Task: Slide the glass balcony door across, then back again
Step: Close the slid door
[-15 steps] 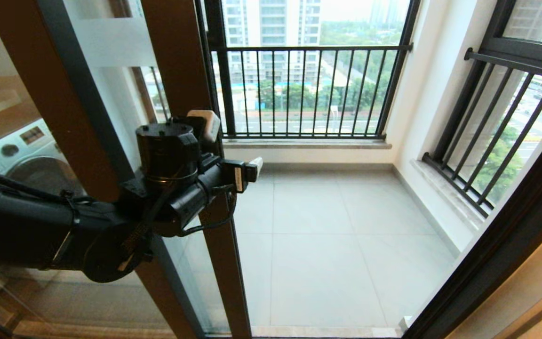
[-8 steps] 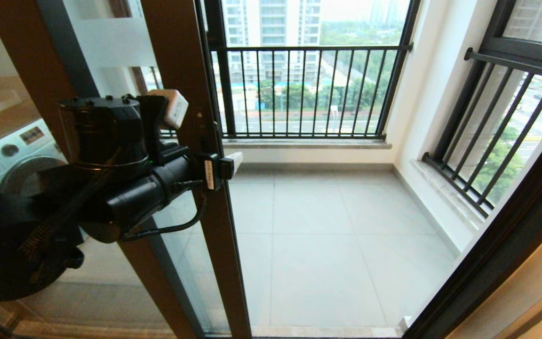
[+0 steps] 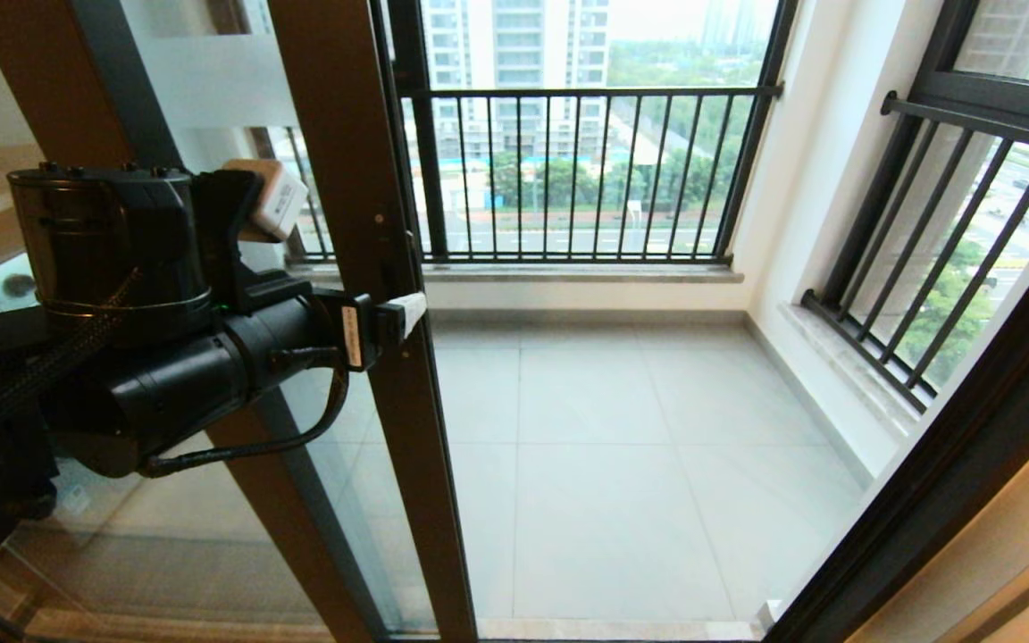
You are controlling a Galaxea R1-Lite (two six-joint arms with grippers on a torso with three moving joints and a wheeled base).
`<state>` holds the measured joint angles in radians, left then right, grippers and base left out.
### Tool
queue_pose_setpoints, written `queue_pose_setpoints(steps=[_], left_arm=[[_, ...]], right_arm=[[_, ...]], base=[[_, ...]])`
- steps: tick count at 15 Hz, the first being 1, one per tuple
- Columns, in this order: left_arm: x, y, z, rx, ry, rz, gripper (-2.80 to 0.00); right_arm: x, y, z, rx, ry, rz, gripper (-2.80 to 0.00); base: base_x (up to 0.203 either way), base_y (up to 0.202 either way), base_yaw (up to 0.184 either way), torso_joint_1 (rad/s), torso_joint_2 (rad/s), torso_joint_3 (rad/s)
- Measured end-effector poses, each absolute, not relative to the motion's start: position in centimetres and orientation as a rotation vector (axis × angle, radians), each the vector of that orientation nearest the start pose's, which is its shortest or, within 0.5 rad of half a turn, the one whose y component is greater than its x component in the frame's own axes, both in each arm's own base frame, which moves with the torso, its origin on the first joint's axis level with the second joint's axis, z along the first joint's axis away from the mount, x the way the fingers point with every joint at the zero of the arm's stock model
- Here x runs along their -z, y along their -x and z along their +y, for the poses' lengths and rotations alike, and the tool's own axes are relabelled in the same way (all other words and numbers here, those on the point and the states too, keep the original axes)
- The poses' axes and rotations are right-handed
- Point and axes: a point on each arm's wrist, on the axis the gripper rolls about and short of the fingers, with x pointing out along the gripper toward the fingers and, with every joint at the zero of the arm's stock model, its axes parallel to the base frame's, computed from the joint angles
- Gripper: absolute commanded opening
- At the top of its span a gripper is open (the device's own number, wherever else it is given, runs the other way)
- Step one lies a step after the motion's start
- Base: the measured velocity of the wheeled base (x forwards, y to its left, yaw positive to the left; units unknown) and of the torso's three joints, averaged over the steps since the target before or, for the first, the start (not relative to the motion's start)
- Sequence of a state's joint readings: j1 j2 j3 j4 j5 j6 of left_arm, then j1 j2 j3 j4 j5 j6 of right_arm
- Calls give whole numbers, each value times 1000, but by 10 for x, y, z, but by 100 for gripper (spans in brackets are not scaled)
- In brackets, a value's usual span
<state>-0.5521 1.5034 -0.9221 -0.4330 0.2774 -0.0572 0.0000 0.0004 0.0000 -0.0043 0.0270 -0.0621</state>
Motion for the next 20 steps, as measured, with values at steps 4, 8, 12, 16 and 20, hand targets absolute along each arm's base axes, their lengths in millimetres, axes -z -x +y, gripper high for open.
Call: queue_pose_setpoints(steps=[4,8,12,16,20], left_arm=[[-250,-236,-129,243,1,148,-280],[-250,-237,-128,246,1,149,-280],[-243,-245,-133,245,19,162,-280],[-226,-272,-136,207,63,124,-280],[-215,-289,-135,192,57,151,-280]], right_arm=[[-76,23,1,-27,62,-5,-280],[-76,23,1,-28,62,-5,-280],[-76,23,1,-28,62,-5,-280],[-76,23,1,-28,62,-5,-280],[-76,23,1,-28,62,-5,-280]], base=[[0,0,0,0,0,0],[0,0,0,0,0,0],[0,0,0,0,0,0],[0,0,0,0,0,0],[0,0,0,0,0,0]])
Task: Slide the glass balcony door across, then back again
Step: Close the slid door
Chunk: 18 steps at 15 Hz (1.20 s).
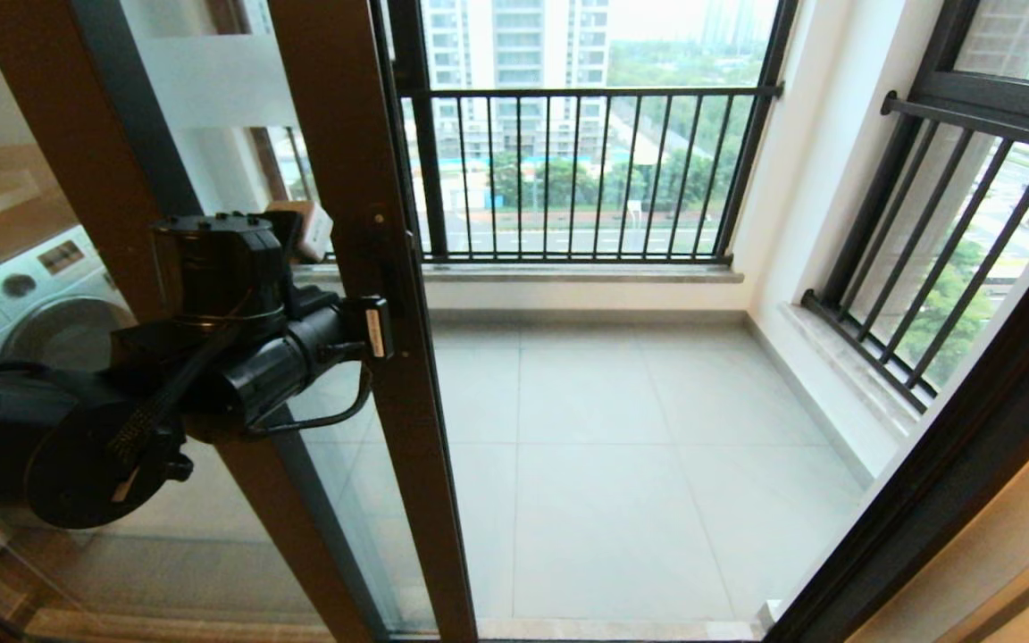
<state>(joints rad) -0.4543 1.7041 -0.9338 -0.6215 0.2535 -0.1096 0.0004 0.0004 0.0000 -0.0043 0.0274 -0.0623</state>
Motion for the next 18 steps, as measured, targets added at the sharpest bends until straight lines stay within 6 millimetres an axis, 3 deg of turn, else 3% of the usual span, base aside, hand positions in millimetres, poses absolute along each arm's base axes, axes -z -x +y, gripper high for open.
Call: queue_pose_setpoints(steps=[18], left_arm=[[-207,-316,-147,231,53,161,-280]], right_arm=[[-76,23,1,-27,62,-5,-280]], base=[[0,0,0,0,0,0]])
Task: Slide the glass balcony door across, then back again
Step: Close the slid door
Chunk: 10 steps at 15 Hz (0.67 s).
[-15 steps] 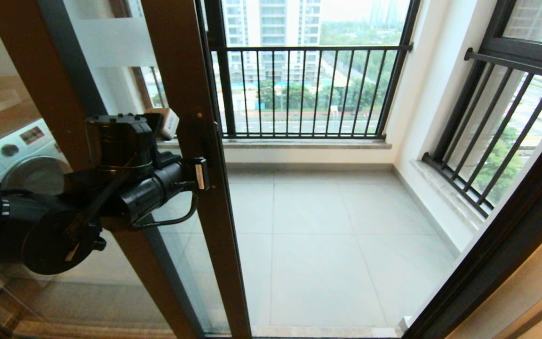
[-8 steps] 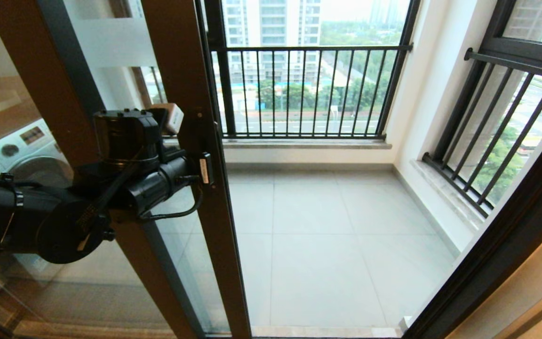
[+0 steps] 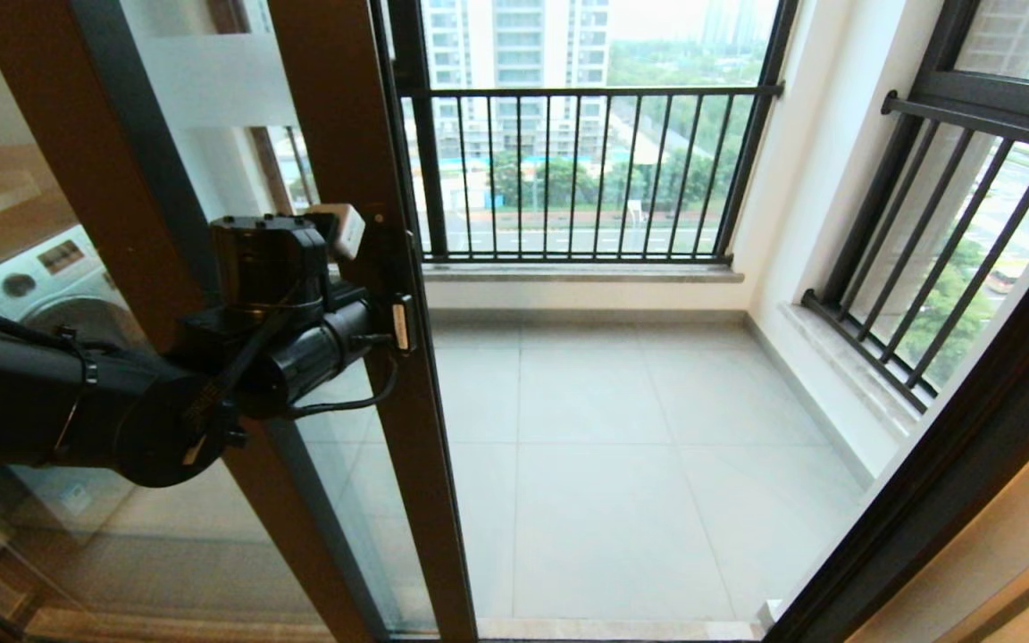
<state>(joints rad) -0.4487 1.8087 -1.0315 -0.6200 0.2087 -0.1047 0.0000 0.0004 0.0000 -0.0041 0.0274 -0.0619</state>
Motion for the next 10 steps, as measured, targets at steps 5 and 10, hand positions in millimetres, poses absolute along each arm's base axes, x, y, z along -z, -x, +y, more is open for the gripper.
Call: queue_pose_setpoints(steps=[5,10], left_arm=[[-203,-323,-151,227,48,165,-280],[-201,-326,-156,233,47,168,-280]], right_arm=[[-76,23,1,-28,62,-5,-280],[-76,23,1,-28,62,-4,-280]], base=[[0,0,0,0,0,0],[0,0,0,0,0,0]])
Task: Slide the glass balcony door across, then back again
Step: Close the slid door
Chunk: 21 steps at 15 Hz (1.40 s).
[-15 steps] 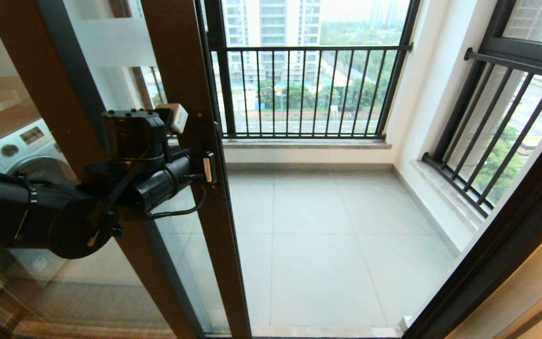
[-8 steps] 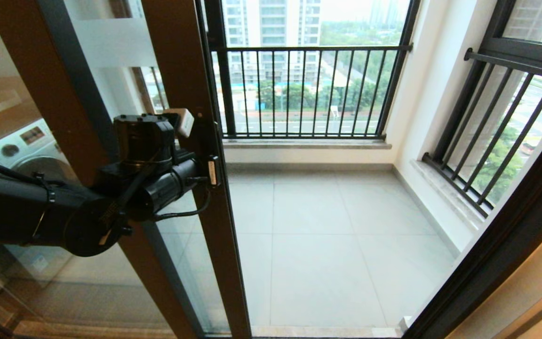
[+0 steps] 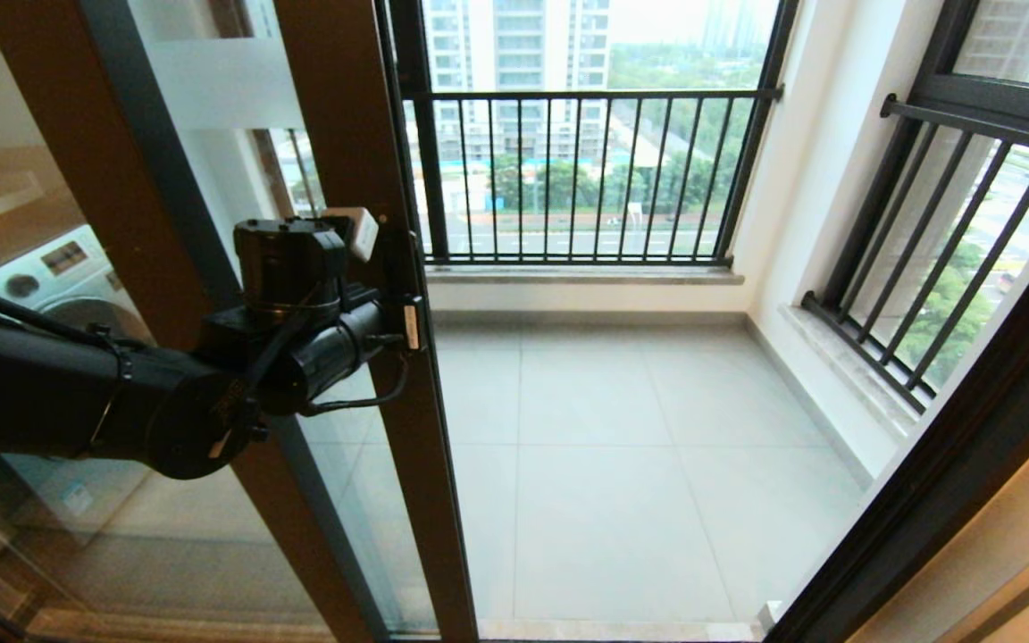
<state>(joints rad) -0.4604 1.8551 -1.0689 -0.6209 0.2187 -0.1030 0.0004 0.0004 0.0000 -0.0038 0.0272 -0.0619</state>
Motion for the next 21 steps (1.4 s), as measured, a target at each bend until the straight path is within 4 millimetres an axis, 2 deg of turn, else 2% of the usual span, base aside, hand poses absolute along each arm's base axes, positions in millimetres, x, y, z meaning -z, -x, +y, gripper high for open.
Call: queue_pose_setpoints(steps=[11,16,21], left_arm=[[-194,-317,-181,296,42,184,-280],[-194,-314,-193,342,67,100,-280],[-194,-312,-197,358,73,93,-280]], right_arm=[[-76,23,1,-28,62,-5,-280],[-76,23,1,-27,62,-4,-280],[-76,23,1,-28,62,-5,-280]], base=[[0,0,0,0,0,0],[0,0,0,0,0,0],[0,0,0,0,0,0]])
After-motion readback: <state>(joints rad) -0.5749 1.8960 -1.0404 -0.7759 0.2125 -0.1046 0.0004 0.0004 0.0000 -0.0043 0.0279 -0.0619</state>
